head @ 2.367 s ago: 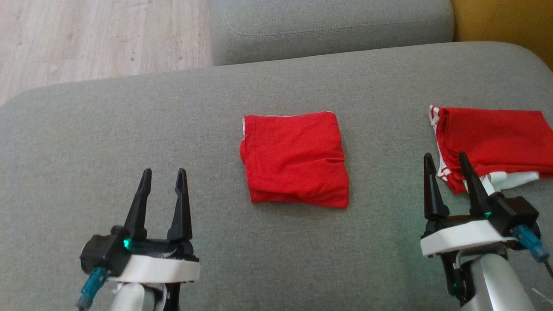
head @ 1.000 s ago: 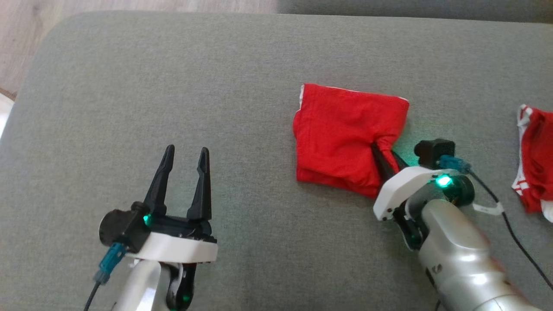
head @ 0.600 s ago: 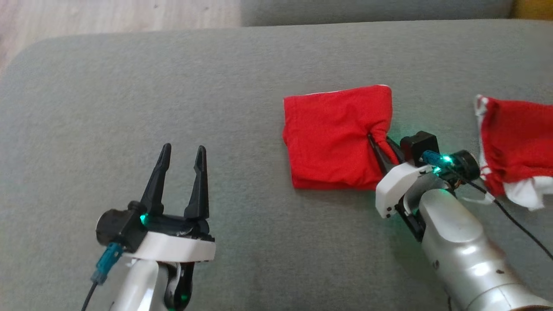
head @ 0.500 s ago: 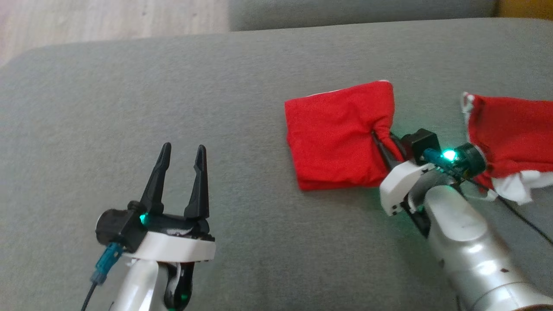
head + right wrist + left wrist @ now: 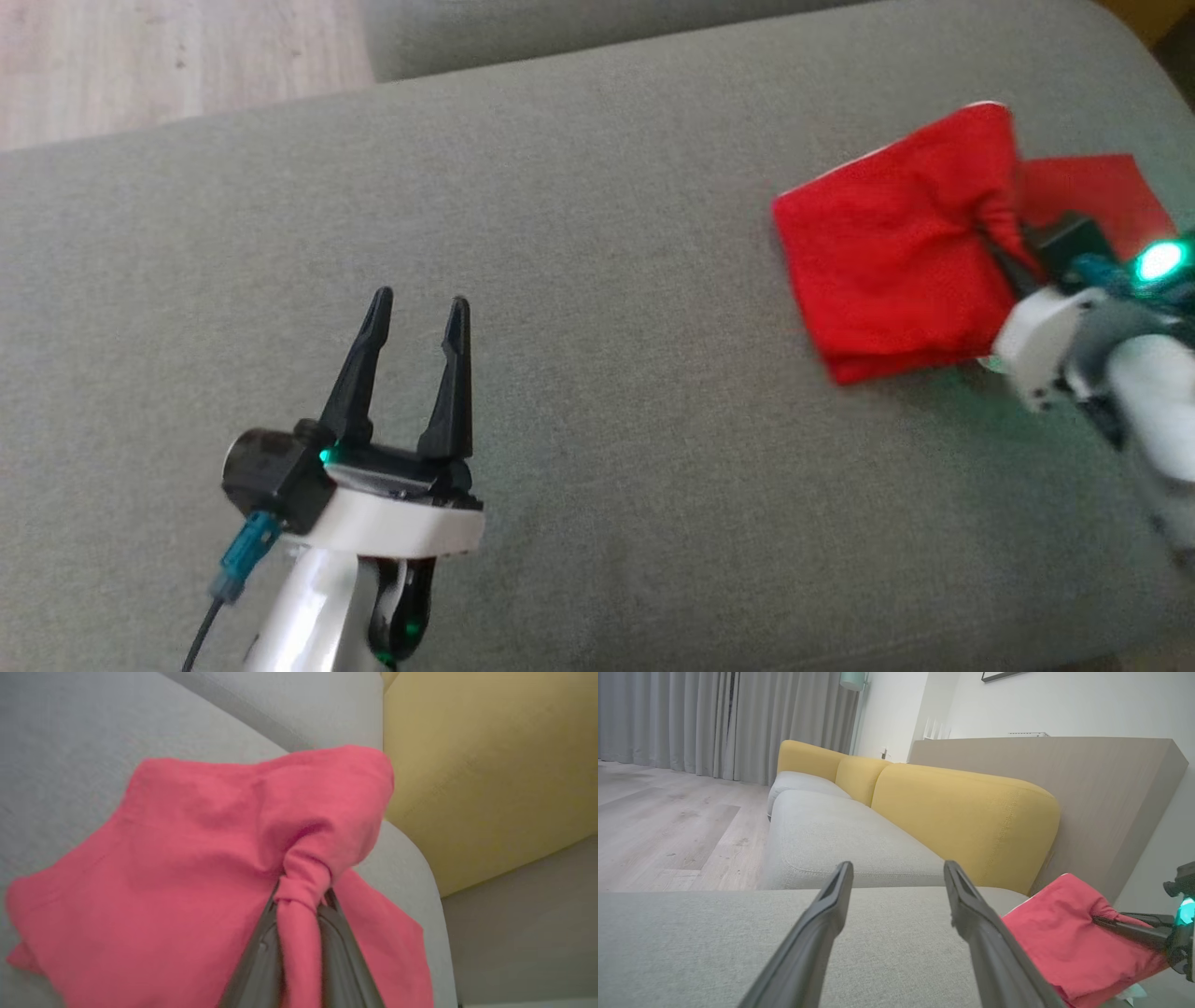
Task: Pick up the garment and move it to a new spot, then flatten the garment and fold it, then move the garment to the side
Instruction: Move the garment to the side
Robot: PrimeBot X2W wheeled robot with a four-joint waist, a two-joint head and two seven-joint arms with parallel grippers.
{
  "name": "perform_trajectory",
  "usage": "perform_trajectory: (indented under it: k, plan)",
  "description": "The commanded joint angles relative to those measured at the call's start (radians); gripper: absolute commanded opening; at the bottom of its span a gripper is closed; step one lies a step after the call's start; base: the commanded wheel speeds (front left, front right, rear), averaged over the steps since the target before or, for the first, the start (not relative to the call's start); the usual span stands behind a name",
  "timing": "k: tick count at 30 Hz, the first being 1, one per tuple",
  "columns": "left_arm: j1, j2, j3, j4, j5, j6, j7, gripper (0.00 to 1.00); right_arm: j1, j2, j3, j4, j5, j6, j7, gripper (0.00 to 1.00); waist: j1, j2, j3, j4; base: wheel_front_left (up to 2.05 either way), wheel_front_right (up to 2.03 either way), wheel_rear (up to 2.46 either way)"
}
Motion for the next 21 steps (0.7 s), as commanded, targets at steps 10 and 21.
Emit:
perform_trajectory:
  k: [10,21]
  plan:
    - [-0.088,0.006,0.016,-0.028,0.013,0.000,-0.008,1.00,-0.056,-0.270,0.073,-0.065,0.188,0.007,0.113,0.00,0.0001,0.0000,0.086,-0.017,0.00,0.00,0.00]
    - [-0.101,0.006,0.029,-0.013,0.025,-0.011,-0.008,1.00,-0.052,-0.256,-0.071,0.055,0.215,0.007,0.130,0.00,0.0001,0.0000,0.128,0.029,0.00,0.00,0.00]
